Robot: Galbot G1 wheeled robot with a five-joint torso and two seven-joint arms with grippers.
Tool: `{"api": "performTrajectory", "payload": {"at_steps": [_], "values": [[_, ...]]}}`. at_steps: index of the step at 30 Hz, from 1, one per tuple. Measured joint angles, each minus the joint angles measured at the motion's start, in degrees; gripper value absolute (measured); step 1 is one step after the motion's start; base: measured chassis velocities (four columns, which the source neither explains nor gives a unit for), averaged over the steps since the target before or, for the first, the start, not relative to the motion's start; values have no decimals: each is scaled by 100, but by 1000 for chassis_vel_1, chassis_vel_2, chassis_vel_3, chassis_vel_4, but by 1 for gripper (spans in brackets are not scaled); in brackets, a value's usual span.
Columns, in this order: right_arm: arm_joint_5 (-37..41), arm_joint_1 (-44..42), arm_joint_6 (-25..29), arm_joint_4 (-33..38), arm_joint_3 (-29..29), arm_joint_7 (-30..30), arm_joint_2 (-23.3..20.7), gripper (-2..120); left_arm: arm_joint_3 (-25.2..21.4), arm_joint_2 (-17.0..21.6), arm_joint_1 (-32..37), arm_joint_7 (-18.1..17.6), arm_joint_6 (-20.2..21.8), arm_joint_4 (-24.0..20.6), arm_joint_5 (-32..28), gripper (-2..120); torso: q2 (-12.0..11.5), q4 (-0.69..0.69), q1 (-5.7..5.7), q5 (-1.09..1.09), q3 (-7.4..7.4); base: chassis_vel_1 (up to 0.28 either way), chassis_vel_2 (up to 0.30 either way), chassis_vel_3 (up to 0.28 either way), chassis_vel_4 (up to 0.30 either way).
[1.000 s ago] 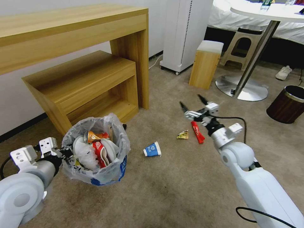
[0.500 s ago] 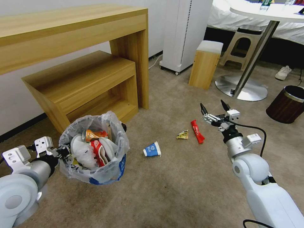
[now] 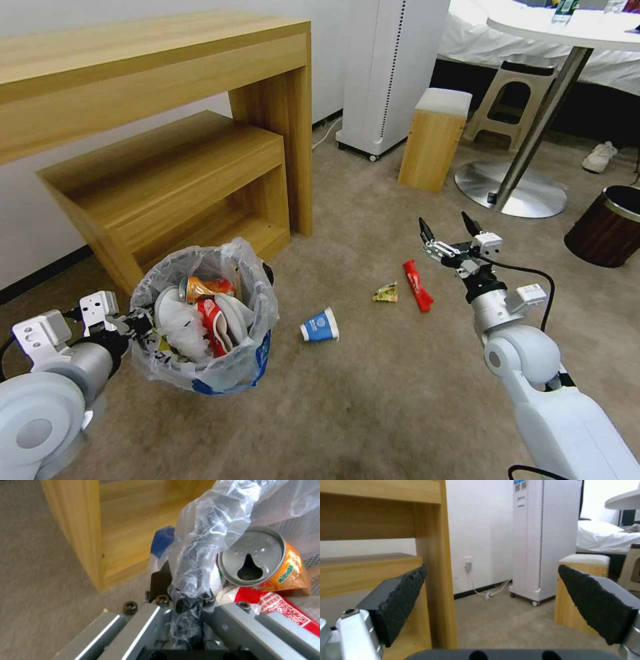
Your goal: Pick up the trash bin and place the garbage on the floor into it.
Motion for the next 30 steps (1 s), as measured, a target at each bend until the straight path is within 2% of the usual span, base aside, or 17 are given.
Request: {"api": "performTrajectory", "payload": {"at_steps": [8, 13, 16, 22, 23, 24, 27, 30], "values": [[-15, 68, -11, -62, -163, 40, -21, 100, -1, 36, -6, 23, 0, 24, 11, 1, -1, -1, 1, -2, 3, -222, 207, 205, -202], [-145, 107, -133, -133, -345, 56, -56, 100, -8, 57, 0, 23, 0, 37, 14, 1, 0, -1, 0, -1, -1, -18, 13, 18, -15], [-247, 120, -394, -147, -379, -84, -66, 100, -13, 57, 18, 23, 0, 35, 22, 1, 0, 0, 0, -1, -1, 58, -46, -54, 47], [-490, 204, -1564, -132, -737, -234, -269, 100, -27, 38, 76, 23, 1, -2, 55, 1, 0, -1, 0, -1, -1, 5, -5, -9, 8], [-584, 246, -1989, -121, -798, -464, -310, 100, -26, 28, 79, 23, 1, -13, 63, 1, 0, -1, 0, -1, 0, 0, 0, 0, 0], [-584, 246, -1989, -121, -798, -464, -310, 100, -26, 28, 79, 23, 1, -13, 63, 1, 0, -1, 0, -1, 0, 0, 0, 0, 0], [-1066, 417, -2836, -225, -977, -1172, -428, 100, 13, 17, 80, 18, 1, -41, 94, 1, 0, 0, 0, -2, 0, 0, 0, 0, 0], [-1104, 471, -3145, -286, -1054, -1307, -465, 100, 47, 30, 57, 16, 1, -41, 95, 1, 0, 1, 0, -1, 0, 0, 0, 0, 0]]}}
